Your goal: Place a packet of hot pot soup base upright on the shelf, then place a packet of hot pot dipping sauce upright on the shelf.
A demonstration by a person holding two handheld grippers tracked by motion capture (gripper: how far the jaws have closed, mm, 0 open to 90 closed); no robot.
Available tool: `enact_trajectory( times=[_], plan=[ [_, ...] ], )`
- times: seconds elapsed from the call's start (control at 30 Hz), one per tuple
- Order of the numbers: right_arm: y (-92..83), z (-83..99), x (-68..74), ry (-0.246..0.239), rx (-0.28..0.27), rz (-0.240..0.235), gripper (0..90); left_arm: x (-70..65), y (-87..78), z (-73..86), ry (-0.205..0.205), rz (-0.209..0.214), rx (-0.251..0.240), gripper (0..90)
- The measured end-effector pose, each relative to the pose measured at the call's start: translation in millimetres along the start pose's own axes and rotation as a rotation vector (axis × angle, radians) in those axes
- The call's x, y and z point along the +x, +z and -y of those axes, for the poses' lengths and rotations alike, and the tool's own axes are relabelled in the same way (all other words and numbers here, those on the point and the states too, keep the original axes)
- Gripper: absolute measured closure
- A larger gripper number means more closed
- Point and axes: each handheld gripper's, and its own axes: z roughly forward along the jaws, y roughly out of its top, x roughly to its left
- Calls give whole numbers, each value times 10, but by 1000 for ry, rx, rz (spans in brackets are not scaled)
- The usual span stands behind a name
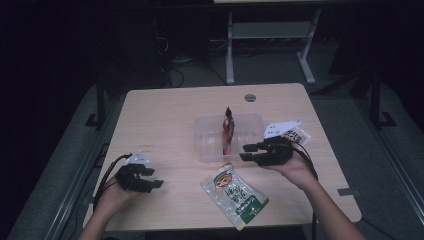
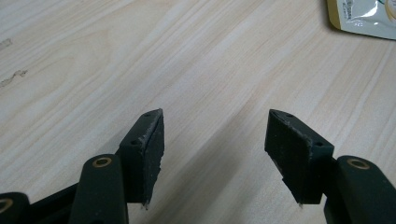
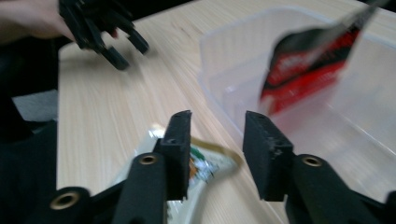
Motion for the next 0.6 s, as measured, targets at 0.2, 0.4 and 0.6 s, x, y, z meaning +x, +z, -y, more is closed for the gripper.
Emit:
enact_trajectory(
  times=[0.2,0.4,0.6],
  plan=[
    [-181,146,-12,36,34,24,503,2,-6,4,1,-3,0,374],
    [-386,310,-56,56,56,87,457,8,7,-10,4,4,5,374],
    [-560,409,-252,92,66,182,484,7,12,-7,9,7,5,374]
  ],
)
